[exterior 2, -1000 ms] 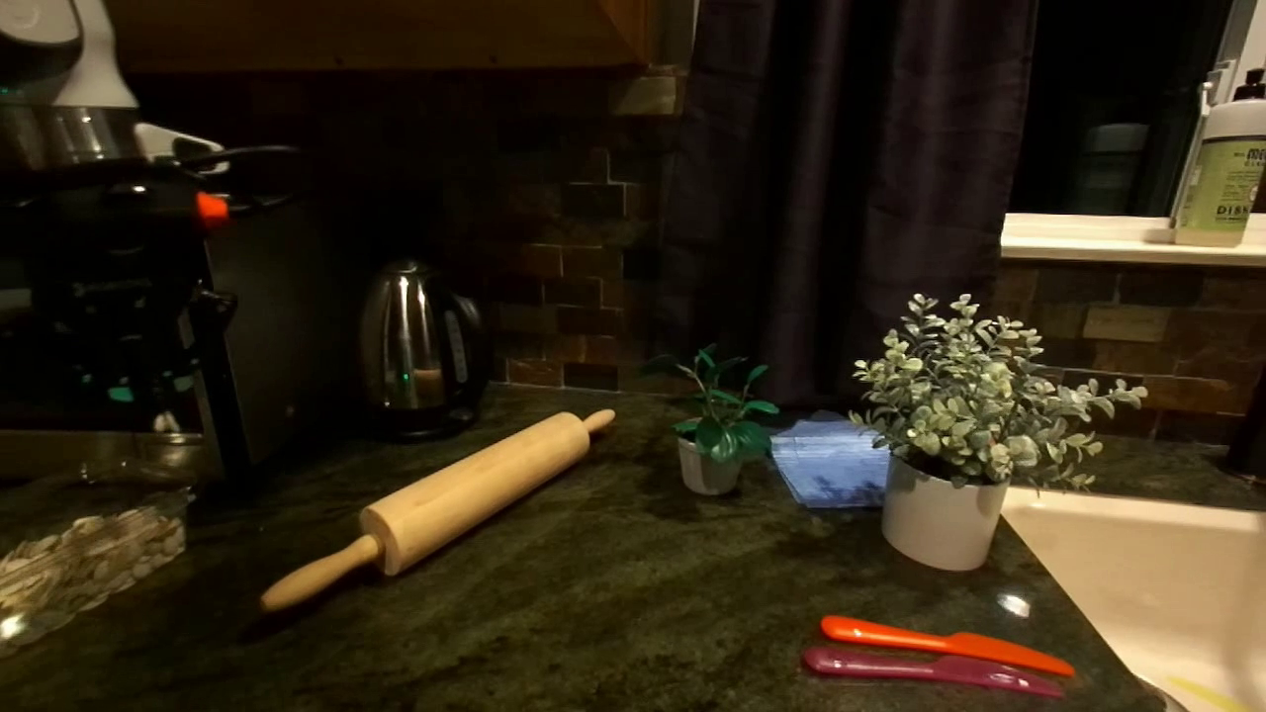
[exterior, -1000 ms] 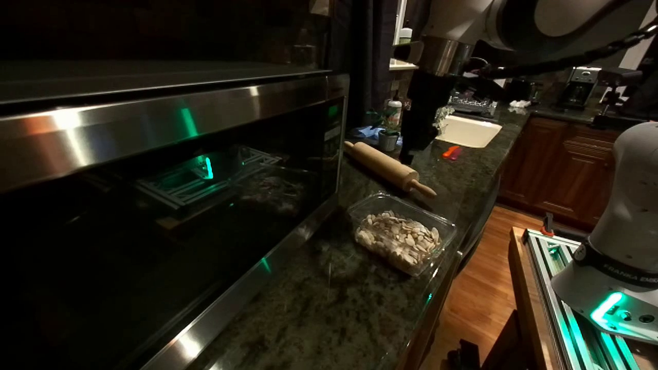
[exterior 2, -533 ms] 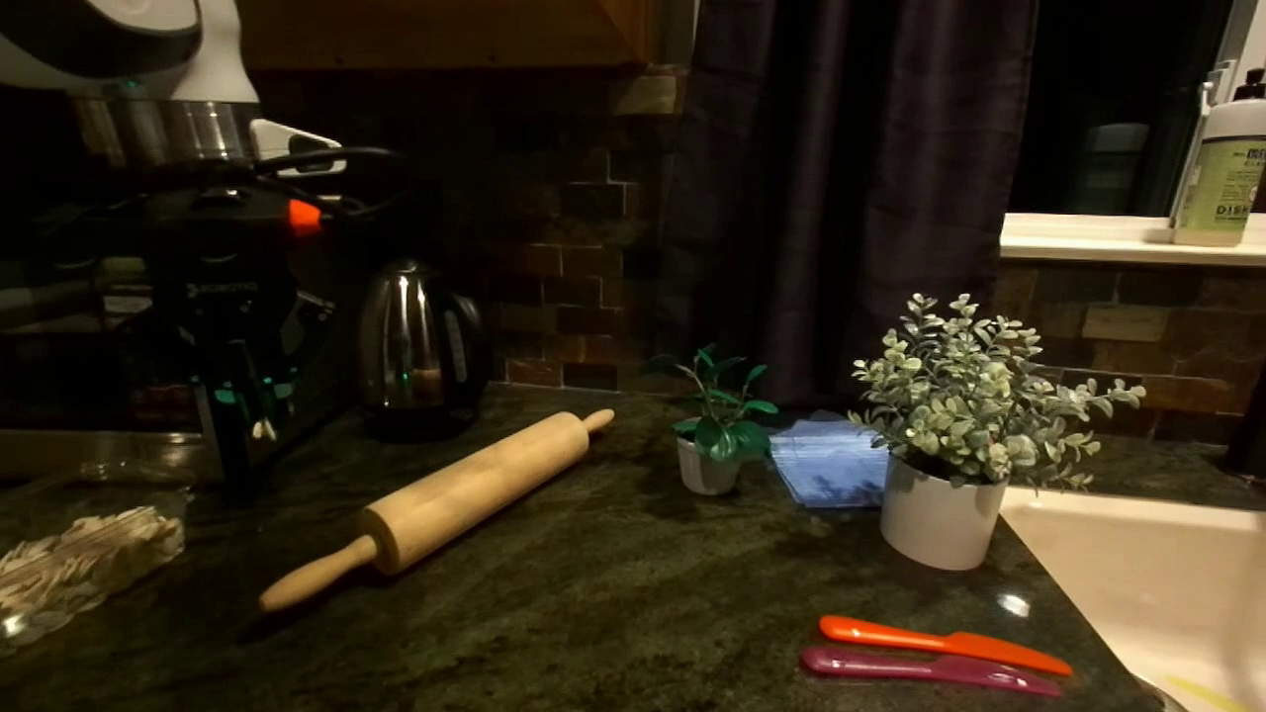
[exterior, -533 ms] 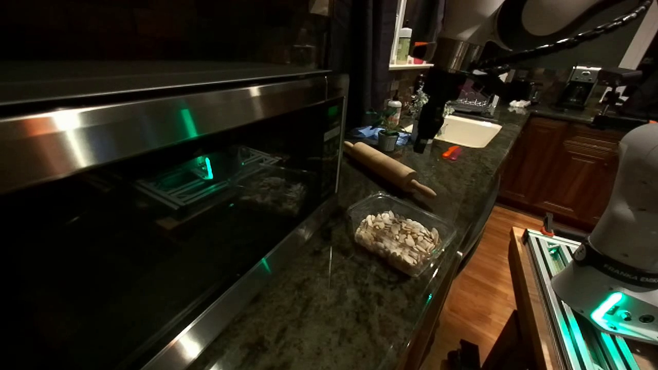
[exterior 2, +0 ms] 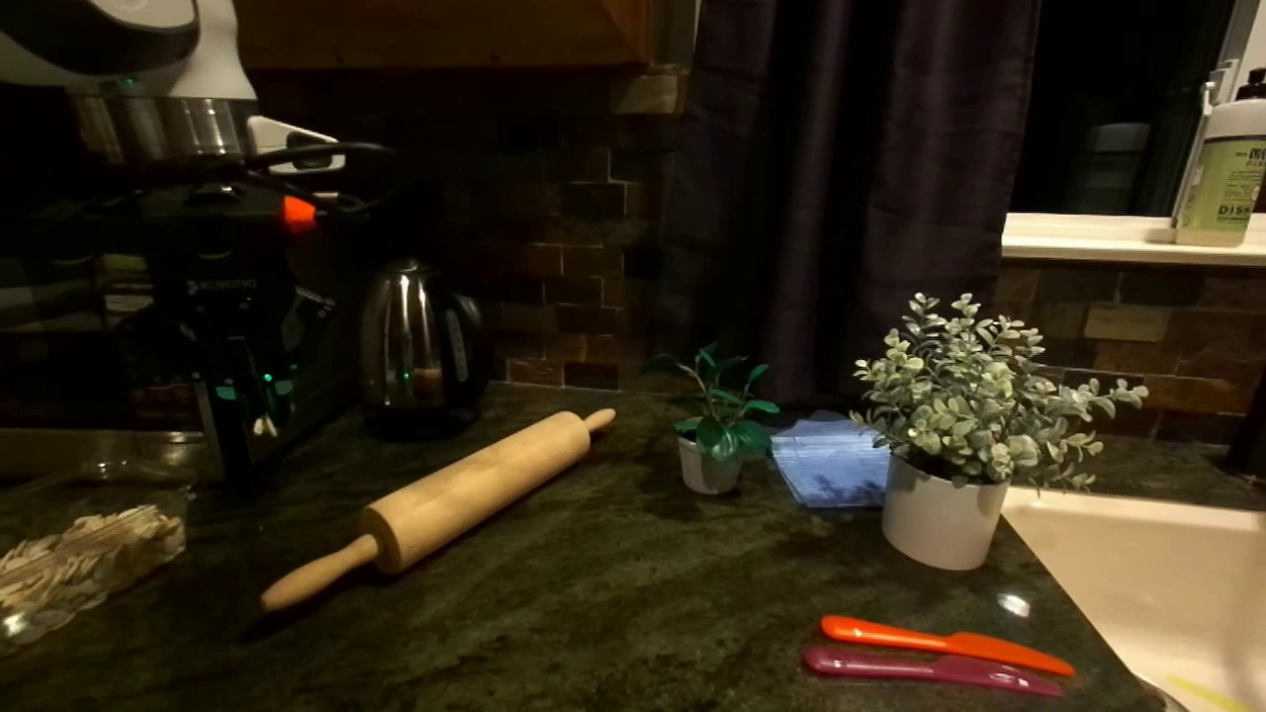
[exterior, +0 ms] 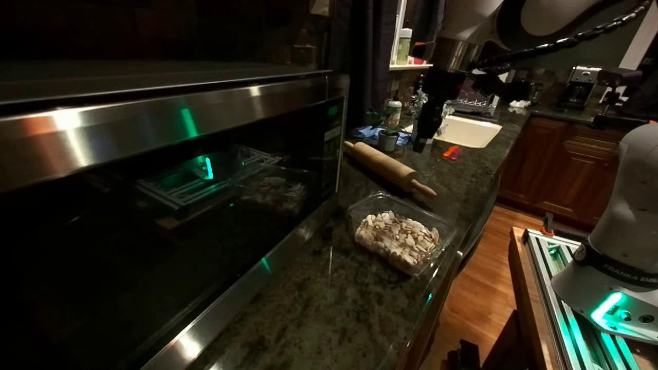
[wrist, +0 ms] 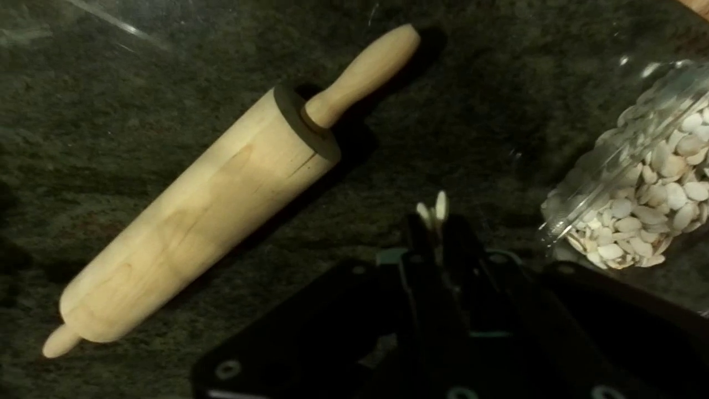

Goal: Pick up three white objects from the clear container and put them on the countertop then use the rolling pin to roll over them.

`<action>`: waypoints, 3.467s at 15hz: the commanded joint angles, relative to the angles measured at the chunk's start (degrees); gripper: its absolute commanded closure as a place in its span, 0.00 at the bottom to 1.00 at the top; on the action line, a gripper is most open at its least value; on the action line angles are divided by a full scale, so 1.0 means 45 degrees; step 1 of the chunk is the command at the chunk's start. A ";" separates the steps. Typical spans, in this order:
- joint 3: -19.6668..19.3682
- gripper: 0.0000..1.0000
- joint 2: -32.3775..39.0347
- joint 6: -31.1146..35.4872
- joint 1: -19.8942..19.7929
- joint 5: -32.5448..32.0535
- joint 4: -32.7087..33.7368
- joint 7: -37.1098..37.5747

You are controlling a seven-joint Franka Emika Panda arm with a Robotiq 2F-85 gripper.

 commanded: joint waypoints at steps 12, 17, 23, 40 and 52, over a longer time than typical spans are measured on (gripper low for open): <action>-0.0781 0.97 0.3139 0.2248 -0.3067 -0.1654 0.0753 0.5054; -0.0986 0.97 0.4153 0.3354 -0.3274 -0.1801 0.0612 0.6188; -0.1312 0.55 0.4836 0.4155 -0.3247 -0.1809 0.0554 0.6908; 0.0270 0.00 0.0794 0.1376 -0.2341 -0.2009 -0.1713 0.9281; 0.1209 0.00 0.0568 0.2375 -0.1805 0.0244 -0.2632 0.9607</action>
